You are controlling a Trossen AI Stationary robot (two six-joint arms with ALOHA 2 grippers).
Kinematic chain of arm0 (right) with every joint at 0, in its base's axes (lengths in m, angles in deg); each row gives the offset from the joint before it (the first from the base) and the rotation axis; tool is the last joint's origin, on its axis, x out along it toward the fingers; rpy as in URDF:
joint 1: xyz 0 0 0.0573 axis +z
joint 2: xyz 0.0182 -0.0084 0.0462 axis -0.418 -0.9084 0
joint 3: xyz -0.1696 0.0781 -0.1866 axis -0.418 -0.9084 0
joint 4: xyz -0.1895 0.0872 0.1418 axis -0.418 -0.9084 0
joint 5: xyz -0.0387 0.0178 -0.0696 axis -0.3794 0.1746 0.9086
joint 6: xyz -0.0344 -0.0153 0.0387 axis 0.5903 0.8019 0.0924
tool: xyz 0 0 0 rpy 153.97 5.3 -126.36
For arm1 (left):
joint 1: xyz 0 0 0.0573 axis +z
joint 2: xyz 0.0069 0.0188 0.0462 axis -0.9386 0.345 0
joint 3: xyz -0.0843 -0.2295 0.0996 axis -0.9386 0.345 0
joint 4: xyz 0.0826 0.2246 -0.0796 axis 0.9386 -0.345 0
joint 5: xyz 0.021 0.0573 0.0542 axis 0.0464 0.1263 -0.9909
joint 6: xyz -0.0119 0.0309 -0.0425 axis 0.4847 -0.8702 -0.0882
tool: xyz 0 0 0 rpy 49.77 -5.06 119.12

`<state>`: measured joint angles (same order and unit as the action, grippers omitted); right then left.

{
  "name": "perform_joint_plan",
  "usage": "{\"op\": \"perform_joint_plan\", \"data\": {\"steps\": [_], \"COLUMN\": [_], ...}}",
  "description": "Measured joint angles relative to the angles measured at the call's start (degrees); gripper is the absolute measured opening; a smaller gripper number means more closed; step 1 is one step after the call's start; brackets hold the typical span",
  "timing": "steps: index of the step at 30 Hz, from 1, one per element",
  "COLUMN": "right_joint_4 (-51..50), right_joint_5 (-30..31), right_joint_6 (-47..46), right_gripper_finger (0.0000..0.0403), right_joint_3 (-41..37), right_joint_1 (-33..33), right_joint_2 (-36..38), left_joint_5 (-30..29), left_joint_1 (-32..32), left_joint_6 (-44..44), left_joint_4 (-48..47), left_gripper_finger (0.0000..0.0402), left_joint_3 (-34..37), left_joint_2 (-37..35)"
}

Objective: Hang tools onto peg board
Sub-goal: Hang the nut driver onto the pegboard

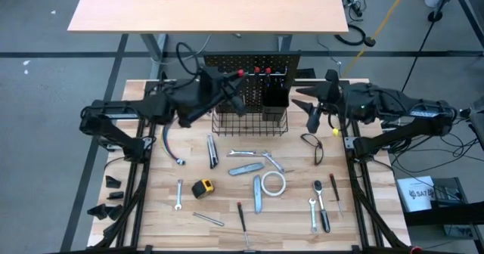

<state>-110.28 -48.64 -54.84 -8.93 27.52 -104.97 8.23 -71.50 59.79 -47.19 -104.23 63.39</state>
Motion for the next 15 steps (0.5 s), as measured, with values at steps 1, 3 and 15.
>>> {"op": "perform_joint_plan", "data": {"steps": [1, 3, 15], "right_joint_4": [-0.45, -1.69, -3.87], "right_joint_5": [-0.06, -0.05, -0.11], "right_joint_6": [-0.30, -0.64, -0.66], "right_gripper_finger": [0.0156, 0.0156, 0.0155], "right_joint_3": [0.00, 0.00, 0.00], "right_joint_1": [-0.31, -0.92, -3.34], "right_joint_2": [0.00, 0.00, 0.00], "left_joint_5": [-0.47, -1.75, -17.48], "left_joint_1": [0.29, 0.61, -1.72], "left_joint_6": [-0.02, -0.02, -3.50], "left_joint_4": [0.42, 0.92, 7.97], "left_gripper_finger": [0.0047, 0.0047, 0.0047], "left_joint_3": [-0.02, -0.04, -0.05], "left_joint_2": [0.45, 1.42, 6.46]}}
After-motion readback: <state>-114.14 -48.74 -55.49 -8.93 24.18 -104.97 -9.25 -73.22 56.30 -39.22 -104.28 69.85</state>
